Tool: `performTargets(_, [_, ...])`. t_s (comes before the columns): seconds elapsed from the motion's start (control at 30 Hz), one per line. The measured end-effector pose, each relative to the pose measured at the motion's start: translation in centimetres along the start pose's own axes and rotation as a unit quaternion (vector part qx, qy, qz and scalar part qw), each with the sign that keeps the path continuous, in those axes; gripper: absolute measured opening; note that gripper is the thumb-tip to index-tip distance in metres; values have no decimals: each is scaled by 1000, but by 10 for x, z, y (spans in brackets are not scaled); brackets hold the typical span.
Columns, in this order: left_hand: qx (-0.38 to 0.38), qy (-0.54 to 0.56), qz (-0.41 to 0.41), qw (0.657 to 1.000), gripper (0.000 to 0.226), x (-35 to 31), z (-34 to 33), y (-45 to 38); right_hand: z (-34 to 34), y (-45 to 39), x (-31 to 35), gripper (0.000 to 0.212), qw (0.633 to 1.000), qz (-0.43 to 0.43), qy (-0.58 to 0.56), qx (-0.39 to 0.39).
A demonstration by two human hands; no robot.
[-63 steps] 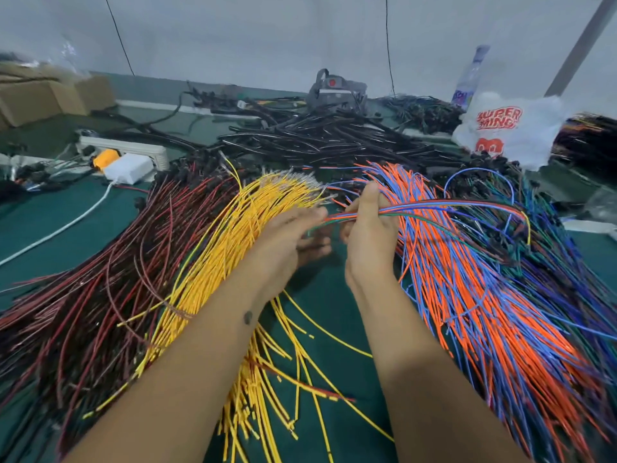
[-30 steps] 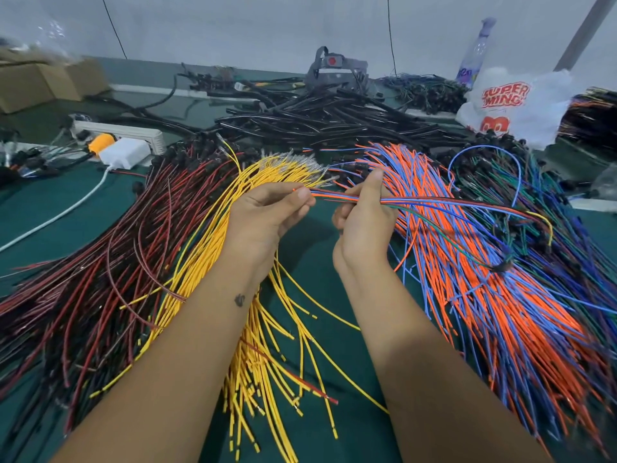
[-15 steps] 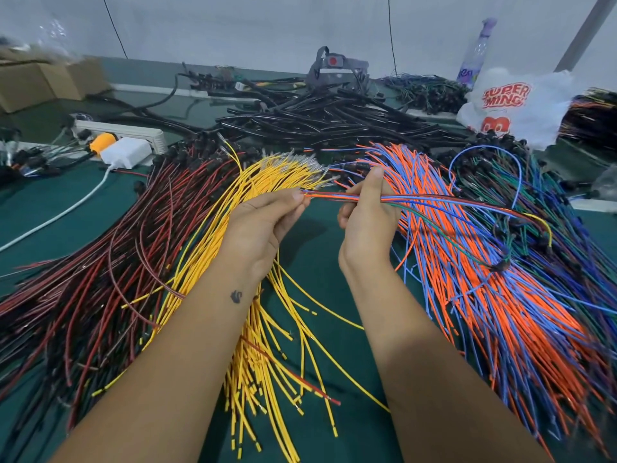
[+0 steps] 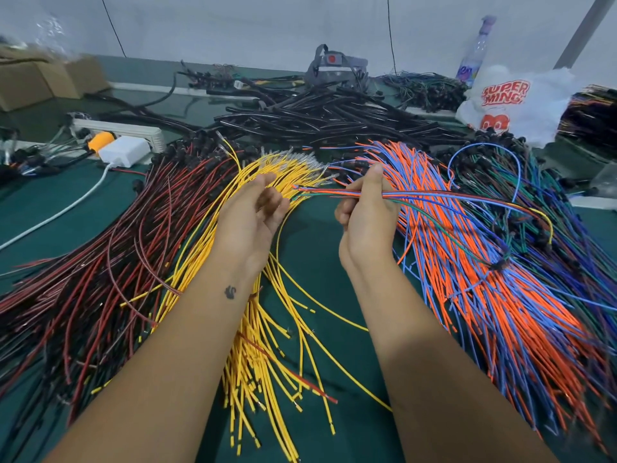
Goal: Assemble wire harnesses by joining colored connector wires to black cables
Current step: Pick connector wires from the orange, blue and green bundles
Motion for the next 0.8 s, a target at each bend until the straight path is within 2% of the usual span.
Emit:
performTargets(0.1, [62,-79,6,995,31,4,-9,4,0,-1,1,45,1000,9,16,8])
performTargets(0.2, [107,-138,4,985,32,7,-19,11,-3,0,0,44,999,1,31,25])
performTargets(0.33, [94,-209,-36,973,19,7,-20,13,-7,2,-3,42,998,-15,33,51])
performTargets(0.5, [42,-284,-53,956,32,9,-13,7,-9,4,-8,37,993,-49,57,90])
performTargets(0.63, [65,-249,-30,966,33,11,-13,4,-10,6,-7,34,989,-59,72,117])
performTargets(0.8, [74,-256,-45,963,37,9,-14,4,-10,8,-7,24,973,-113,90,181])
Point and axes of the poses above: each hand's wrist, its own y-axis away from the middle knuckle, its own z-axis out of the back of the hand, x = y × z, the point moved 4 cm from there along -y, towards the middle knuckle, and after that the axes turned 1 degree about z, right-handed, at the moved point
